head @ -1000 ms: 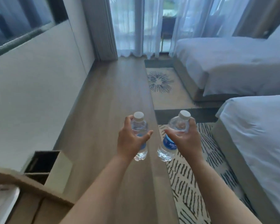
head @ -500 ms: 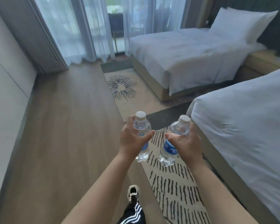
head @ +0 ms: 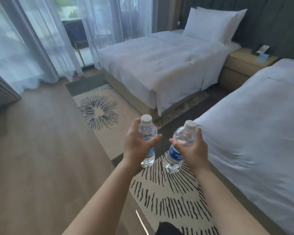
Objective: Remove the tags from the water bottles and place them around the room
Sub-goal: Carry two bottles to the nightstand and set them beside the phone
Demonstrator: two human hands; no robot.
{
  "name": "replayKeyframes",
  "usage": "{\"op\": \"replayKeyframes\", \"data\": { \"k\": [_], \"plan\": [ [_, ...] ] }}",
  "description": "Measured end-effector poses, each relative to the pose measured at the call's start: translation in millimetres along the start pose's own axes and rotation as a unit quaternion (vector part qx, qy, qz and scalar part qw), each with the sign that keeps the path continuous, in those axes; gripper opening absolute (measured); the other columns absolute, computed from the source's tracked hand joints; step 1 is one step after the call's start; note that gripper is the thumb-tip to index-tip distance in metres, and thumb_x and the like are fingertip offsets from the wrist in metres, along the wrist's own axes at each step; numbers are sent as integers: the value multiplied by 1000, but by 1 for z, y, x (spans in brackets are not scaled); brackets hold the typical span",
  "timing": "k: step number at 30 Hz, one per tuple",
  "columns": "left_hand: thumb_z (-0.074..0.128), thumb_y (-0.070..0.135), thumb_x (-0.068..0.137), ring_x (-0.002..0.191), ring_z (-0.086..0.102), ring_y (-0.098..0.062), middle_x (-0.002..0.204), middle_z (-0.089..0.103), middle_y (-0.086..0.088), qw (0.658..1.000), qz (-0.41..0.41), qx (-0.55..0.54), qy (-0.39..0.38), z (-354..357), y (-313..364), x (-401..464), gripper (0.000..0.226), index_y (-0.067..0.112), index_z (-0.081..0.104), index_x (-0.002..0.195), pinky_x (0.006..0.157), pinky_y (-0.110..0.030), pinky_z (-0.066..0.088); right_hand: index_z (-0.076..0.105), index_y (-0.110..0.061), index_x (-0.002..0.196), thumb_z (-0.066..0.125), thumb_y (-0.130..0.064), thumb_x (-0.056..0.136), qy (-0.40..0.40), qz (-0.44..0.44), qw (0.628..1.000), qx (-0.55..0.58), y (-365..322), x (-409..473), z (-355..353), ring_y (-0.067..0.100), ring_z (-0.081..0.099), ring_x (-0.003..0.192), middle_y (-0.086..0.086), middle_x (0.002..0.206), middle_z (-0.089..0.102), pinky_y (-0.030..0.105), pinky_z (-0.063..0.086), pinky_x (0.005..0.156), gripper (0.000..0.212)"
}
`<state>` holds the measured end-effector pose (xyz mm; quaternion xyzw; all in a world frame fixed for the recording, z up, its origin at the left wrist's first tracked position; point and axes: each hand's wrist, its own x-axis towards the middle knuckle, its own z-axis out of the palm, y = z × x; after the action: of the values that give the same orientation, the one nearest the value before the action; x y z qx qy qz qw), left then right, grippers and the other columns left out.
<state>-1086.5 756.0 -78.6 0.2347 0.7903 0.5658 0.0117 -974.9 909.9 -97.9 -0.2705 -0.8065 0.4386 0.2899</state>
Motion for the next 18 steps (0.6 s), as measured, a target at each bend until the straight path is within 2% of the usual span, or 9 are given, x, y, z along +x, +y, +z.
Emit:
{"op": "replayKeyframes", "data": {
  "k": [4,7,10,13,15,17,18],
  "plan": [
    [87,40,63,87,68,-7,101,68,7,1000,0,-4,-27,27,-22,74,63,28,50,113,79,-38,58,41,-28,117,78,-53,66,19,12,1000,-10,20,65,24,18,62,99,-1,111,61,33,56,80,67],
    [86,43,61,86,70,-10,101,70,5,998,-9,-11,-56,57,-41,145,65,27,51,114,78,-43,58,42,-30,115,77,-58,64,40,24,999,-20,40,130,43,17,63,97,-3,109,62,30,55,77,68],
    [85,46,59,86,69,-8,100,69,8,997,7,-11,-73,92,-55,223,65,28,51,112,78,-42,58,42,-34,115,77,-58,63,51,44,998,-3,61,203,61,16,63,100,-4,112,62,35,57,81,67],
    [83,49,59,89,67,-7,99,67,12,996,23,3,-87,128,-59,304,65,32,50,111,78,-39,57,41,-36,114,79,-54,64,73,59,996,-11,74,280,72,14,63,98,-5,110,63,23,52,75,66],
    [81,54,57,88,65,-2,97,66,17,994,22,3,-104,152,-60,353,64,38,49,110,76,-29,55,40,-37,112,80,-51,65,92,69,993,-17,81,327,74,13,62,96,-7,107,62,17,46,71,63],
    [80,56,56,86,62,7,93,64,24,993,31,1,-115,176,-60,397,62,46,45,105,70,-12,48,40,-36,112,80,-50,66,103,76,991,-23,88,371,73,13,62,96,-7,109,62,16,46,72,63],
    [81,56,56,86,61,9,93,63,26,992,36,-1,-121,188,-59,418,62,49,44,105,68,-8,45,40,-34,114,80,-50,67,108,79,991,-27,92,391,71,13,62,97,-6,110,61,17,47,73,63]
  ]
}}
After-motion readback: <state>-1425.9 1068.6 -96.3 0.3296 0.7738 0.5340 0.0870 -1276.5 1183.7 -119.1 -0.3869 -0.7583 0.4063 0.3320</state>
